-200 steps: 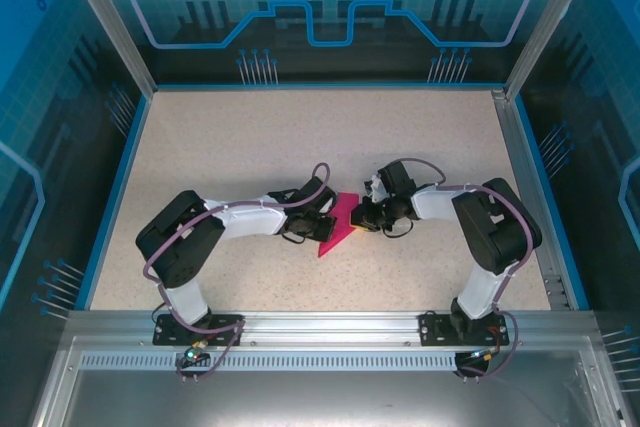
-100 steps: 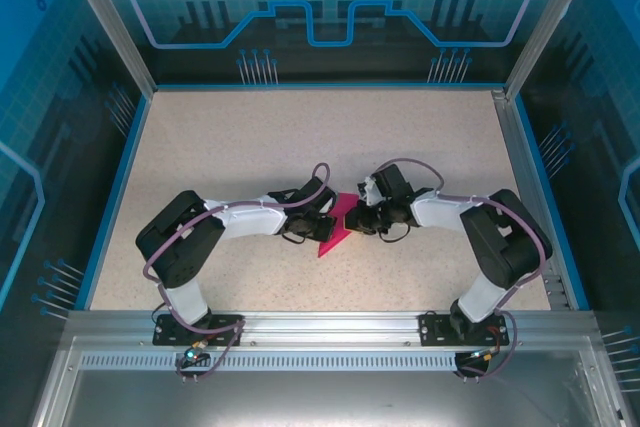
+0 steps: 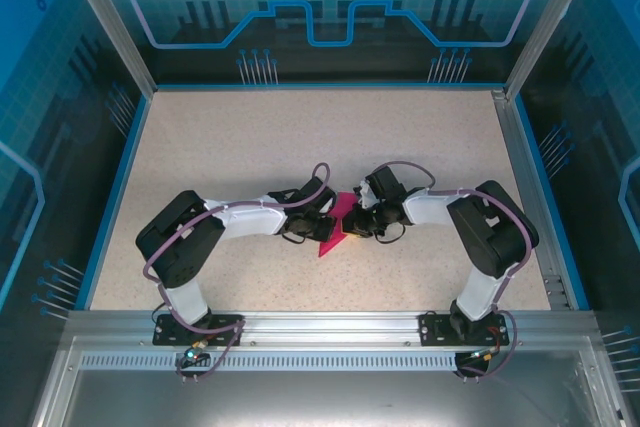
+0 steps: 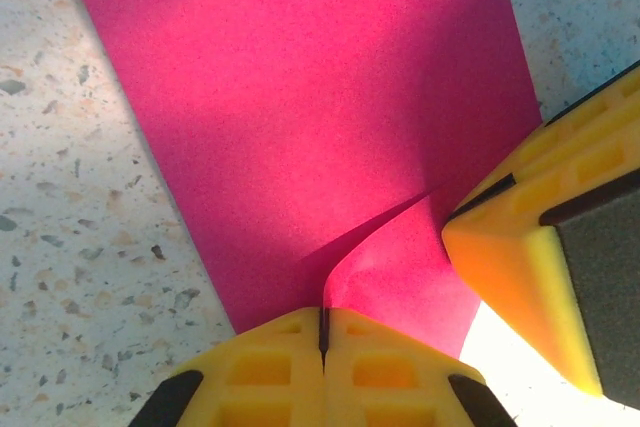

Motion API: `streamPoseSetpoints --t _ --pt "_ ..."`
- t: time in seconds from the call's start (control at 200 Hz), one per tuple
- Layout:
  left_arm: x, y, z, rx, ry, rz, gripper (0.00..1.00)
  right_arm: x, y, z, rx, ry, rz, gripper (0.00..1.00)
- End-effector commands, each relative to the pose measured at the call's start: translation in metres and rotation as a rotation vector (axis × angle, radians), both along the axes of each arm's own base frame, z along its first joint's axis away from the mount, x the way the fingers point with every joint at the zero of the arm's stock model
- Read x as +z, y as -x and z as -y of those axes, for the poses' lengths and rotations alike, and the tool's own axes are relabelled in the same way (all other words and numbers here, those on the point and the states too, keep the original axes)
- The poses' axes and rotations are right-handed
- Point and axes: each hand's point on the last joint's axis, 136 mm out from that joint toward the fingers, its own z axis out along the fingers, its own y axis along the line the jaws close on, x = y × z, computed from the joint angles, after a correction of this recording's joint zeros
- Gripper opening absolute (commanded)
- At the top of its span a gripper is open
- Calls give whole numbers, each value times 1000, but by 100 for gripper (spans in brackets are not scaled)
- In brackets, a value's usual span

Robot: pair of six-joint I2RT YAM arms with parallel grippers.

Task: Fold a paper plane with a square sheet of paper (pick it up from the middle)
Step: Third fold the triangle at the center of the table.

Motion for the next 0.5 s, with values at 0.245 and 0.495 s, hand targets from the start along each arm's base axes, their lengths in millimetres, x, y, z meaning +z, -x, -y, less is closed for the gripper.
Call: streamPoseSetpoints --t 0.245,0.495 --pt "-14 5 -13 -5 -74 -41 2 30 -2 -20 21 -90 18 13" --pt "-15 5 -13 -5 -73 -40 2 4 14 -30 29 -60 -35 13"
